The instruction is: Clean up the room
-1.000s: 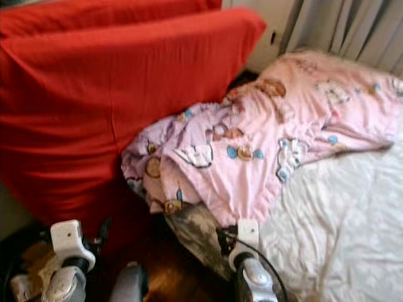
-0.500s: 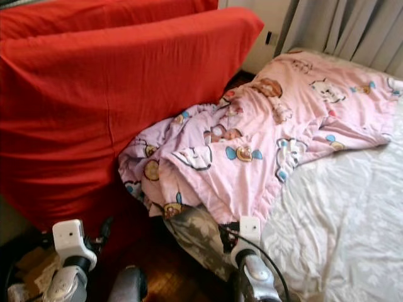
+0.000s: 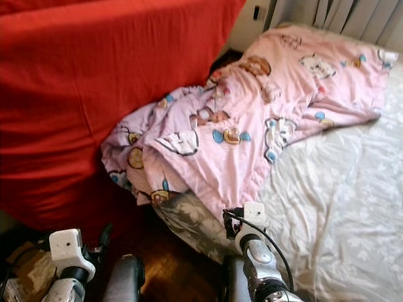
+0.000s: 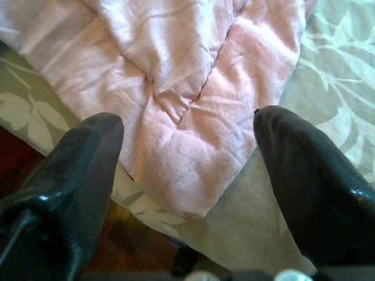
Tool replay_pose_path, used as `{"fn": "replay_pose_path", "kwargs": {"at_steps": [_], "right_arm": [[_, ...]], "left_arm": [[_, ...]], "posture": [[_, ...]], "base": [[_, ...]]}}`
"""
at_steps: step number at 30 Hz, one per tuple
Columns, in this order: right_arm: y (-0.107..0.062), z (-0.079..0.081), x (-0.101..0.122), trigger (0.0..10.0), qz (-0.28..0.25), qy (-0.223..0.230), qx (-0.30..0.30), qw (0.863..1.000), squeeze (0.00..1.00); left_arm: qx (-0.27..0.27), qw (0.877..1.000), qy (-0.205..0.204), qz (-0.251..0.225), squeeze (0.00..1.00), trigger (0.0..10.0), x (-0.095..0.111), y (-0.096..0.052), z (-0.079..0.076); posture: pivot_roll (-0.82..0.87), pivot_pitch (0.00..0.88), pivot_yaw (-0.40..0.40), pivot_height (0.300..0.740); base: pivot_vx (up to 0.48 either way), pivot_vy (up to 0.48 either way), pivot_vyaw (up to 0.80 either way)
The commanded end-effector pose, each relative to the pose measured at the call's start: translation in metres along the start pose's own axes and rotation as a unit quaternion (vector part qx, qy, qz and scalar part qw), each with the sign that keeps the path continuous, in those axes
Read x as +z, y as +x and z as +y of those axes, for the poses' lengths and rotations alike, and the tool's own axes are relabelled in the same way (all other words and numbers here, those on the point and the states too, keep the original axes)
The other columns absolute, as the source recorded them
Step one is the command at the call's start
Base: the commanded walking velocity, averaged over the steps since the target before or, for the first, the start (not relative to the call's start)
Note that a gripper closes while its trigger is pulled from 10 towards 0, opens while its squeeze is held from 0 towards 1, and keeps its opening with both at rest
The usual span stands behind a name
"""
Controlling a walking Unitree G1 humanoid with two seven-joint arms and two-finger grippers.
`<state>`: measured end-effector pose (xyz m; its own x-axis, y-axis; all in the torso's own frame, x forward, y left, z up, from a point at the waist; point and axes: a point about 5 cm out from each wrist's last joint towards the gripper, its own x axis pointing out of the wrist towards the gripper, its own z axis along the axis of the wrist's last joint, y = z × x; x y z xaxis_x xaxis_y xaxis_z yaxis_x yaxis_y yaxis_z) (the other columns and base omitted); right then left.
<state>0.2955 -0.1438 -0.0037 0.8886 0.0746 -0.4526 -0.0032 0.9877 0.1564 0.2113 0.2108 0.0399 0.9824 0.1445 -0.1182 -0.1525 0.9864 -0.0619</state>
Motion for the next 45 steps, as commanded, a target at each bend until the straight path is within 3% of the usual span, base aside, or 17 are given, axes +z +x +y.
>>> {"fn": "replay_pose_path", "kwargs": {"at_steps": [1, 13, 26, 27, 28, 45], "right_arm": [[-0.001, -0.003, -0.003, 10.0, 0.009, 0.009, -0.006, 1.0, 0.0], [0.006, -0.003, 0.016, 10.0, -0.003, -0.001, -0.007, 1.0, 0.0], [0.003, -0.004, 0.003, 10.0, 0.033, -0.022, 0.016, 0.999, 0.0], [0.003, -0.003, 0.003, 3.8, 0.033, -0.023, 0.017, 0.999, 0.0], [0.003, -0.003, 0.002, 0.0, 0.034, -0.024, 0.019, 0.999, 0.0], [0.001, 0.002, -0.005, 0.0, 0.051, -0.048, 0.043, 0.997, 0.0]], "left_arm": [[0.0, 1.0, 0.001, 0.009, 0.0, 10.0, -0.001, -0.008, 0.001], [0.005, 1.0, 0.0, 0.025, 0.0, 10.0, 0.003, -0.033, 0.002], [0.004, 0.999, -0.003, 0.039, 0.0, 10.0, 0.002, -0.041, -0.003], [0.004, 0.999, -0.004, 0.039, 0.0, 10.0, 0.002, -0.041, -0.004], [0.004, 0.999, -0.004, 0.041, 0.0, 10.0, 0.002, -0.042, -0.004], [0.003, 0.999, -0.007, 0.047, 0.0, 10.0, 0.003, -0.034, -0.008]], "posture": [[0.14, 0.301, -0.016, 0.601], [0.16, 0.366, -0.019, 0.601], [0.16, 0.389, -0.023, 0.601], [0.16, 0.393, -0.024, 0.601], [0.16, 0.393, -0.024, 0.601], [0.16, 0.37, -0.028, 0.601]], "base": [[0.0, 0.0, 0.0], [0.0, 0.0, 0.0], [0.0, 0.0, 0.0], [0.0, 0.0, 0.0], [0.0, 0.0, 0.0], [0.0, 0.0, 0.0]]}}
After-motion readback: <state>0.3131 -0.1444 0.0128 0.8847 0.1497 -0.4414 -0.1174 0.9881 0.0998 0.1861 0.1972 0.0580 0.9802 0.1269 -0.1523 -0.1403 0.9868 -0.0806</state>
